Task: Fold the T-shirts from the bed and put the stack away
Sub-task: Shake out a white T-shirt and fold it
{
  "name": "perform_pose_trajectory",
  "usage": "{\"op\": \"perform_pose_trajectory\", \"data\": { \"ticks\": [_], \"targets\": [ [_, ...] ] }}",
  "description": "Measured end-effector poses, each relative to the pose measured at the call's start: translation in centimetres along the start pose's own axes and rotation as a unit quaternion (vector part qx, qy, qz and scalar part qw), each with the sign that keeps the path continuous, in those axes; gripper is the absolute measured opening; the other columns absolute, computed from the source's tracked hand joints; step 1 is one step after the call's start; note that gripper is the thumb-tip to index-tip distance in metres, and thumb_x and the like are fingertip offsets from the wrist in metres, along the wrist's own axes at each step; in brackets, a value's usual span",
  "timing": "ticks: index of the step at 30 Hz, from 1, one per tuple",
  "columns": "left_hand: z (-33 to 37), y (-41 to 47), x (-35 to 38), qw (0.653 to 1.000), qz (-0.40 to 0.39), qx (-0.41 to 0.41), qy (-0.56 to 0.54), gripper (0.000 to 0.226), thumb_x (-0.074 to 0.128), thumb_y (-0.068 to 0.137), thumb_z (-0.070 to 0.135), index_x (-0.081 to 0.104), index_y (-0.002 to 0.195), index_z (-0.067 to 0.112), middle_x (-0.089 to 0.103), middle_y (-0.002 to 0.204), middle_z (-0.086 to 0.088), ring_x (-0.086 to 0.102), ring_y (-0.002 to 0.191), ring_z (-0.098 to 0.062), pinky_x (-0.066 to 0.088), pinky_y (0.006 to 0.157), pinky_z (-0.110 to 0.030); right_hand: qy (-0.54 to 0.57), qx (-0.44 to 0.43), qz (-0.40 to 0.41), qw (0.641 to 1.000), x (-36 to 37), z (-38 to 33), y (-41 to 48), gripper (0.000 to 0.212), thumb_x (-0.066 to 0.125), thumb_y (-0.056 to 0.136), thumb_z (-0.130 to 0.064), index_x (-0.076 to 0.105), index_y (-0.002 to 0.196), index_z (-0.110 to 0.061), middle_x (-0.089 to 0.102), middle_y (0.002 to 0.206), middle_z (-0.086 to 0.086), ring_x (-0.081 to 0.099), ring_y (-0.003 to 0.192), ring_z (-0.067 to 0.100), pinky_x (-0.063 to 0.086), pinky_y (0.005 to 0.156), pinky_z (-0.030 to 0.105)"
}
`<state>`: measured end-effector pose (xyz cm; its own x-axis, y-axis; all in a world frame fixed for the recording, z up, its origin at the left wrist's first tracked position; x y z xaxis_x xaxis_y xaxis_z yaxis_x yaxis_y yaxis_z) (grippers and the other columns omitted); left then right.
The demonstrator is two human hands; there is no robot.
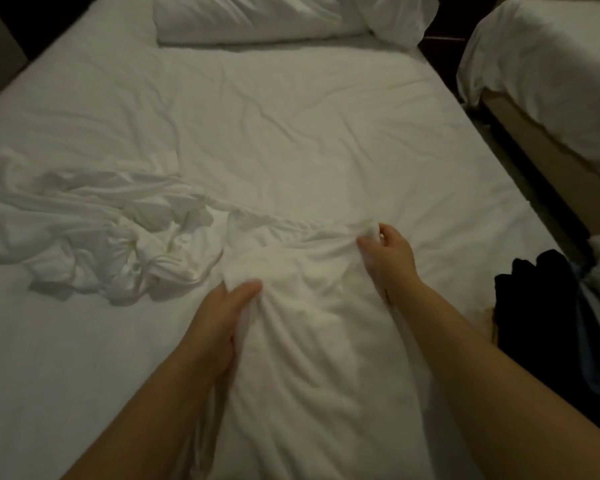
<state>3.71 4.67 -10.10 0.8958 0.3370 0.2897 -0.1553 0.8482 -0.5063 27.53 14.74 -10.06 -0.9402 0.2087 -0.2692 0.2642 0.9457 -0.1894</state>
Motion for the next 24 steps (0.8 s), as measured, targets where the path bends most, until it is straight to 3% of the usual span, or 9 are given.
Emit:
{"op": "perform_pose_trajectory", "data": {
  "ticks": [2,4,10,12,15,18,20,22,24],
  "targets": [
    [0.9,0.5,1.0,0.998,-0.027,-0.02,-0.06,0.019,0.056,0.088,0.012,0.065,0.105,0.015,0.074,0.091,-0.001,0.07,0.081,-0.014,0.057,0.068,-0.027,0.029,-0.034,0.01,0.999,0.0,-1.7,0.3,0.016,0.06,0.086,-0.012,0.06,0.101,-0.019,0.062,0.086,-0.005,0.058,0.077,0.011,0.048,0.067,0.018],
    [0.2,1.3,1.1,0.992,-0.043,-0.083,-0.086,0.029,0.056,0.089,0.02,0.063,0.116,0.014,0.072,0.1,-0.007,0.069,0.088,-0.02,0.056,0.078,-0.036,0.033,-0.021,0.004,0.999,0.2,-1.7,0.9,0.025,0.059,0.088,-0.015,0.058,0.112,-0.015,0.063,0.099,0.0,0.059,0.088,0.016,0.047,0.074,0.026],
    [-2.3,0.8,-0.9,0.991,-0.085,-0.106,0.004,0.062,0.068,0.073,0.03,0.046,0.13,0.027,0.065,0.118,-0.003,0.063,0.103,-0.023,0.053,0.081,-0.04,0.06,0.079,-0.067,0.993,0.0,1.8,-0.7,0.069,0.065,0.086,-0.032,0.03,0.144,-0.017,0.046,0.136,-0.001,0.054,0.11,0.016,0.047,0.085,0.025],
    [-3.1,-0.1,-1.8,0.993,-0.069,-0.084,0.033,0.076,0.078,0.064,0.021,0.043,0.131,0.02,0.063,0.119,-0.008,0.064,0.1,-0.025,0.055,0.071,-0.037,0.006,0.07,-0.059,0.996,-1.1,2.3,-2.2,0.08,0.068,0.084,-0.032,0.021,0.147,-0.022,0.049,0.13,-0.002,0.052,0.114,0.019,0.044,0.094,0.03],
    [-3.7,-2.2,-3.0,0.993,0.0,-0.017,0.116,0.073,0.073,0.066,0.019,0.04,0.13,0.023,0.058,0.124,-0.006,0.062,0.095,-0.016,0.051,0.07,-0.029,-0.056,0.034,-0.052,0.997,-3.1,2.9,-6.4,0.084,0.069,0.084,-0.026,0.015,0.148,-0.031,0.059,0.083,-0.006,0.058,0.078,0.008,0.045,0.07,0.02],
    [-4.0,-4.2,-3.2,0.985,-0.024,0.041,0.167,0.085,0.071,0.08,0.019,0.019,0.144,0.038,0.04,0.133,0.017,0.052,0.108,-0.006,0.042,0.09,-0.028,-0.049,0.012,-0.095,0.994,-4.1,3.9,-10.9,0.078,0.069,0.083,-0.021,0.019,0.139,-0.046,0.055,0.071,-0.009,0.053,0.063,0.0,0.042,0.059,0.008],
    [-4.5,-5.9,-3.5,0.972,-0.075,0.066,0.213,0.093,0.073,0.079,0.02,0.012,0.142,0.049,0.034,0.125,0.034,0.045,0.11,0.007,0.037,0.096,-0.021,-0.011,0.016,-0.13,0.991,-4.2,4.7,-13.4,0.061,0.068,0.083,-0.014,0.041,0.13,-0.041,0.061,0.096,-0.018,0.057,0.084,-0.004,0.043,0.072,0.003],
    [-5.3,-7.4,-4.6,0.953,-0.094,0.086,0.274,0.076,0.073,0.078,0.015,0.035,0.131,0.055,0.039,0.121,0.045,0.043,0.109,0.021,0.036,0.096,-0.009,0.029,0.048,-0.153,0.987,-4.3,5.7,-15.4,0.031,0.068,0.083,-0.008,0.066,0.105,-0.03,0.068,0.105,-0.012,0.06,0.097,0.003,0.046,0.08,0.008],
    [-5.8,-8.8,-5.6,0.936,-0.1,0.085,0.328,0.056,0.067,0.082,0.004,0.065,0.094,0.058,0.061,0.101,0.039,0.054,0.097,0.019,0.04,0.087,-0.002,0.001,0.062,-0.172,0.983,-4.6,6.3,-17.3,0.013,0.069,0.082,-0.01,0.074,0.081,-0.022,0.073,0.086,-0.006,0.064,0.088,0.009,0.049,0.074,0.013]
  ]
}}
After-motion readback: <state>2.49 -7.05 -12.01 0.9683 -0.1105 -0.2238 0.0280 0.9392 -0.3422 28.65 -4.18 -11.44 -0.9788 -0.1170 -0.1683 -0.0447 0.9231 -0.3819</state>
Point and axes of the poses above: each hand's wrist, its own y-axis towards the middle knuckle, its own x-axis out of the palm, z = x × y, the point moved 6 cm from there along y, towards the middle knuckle
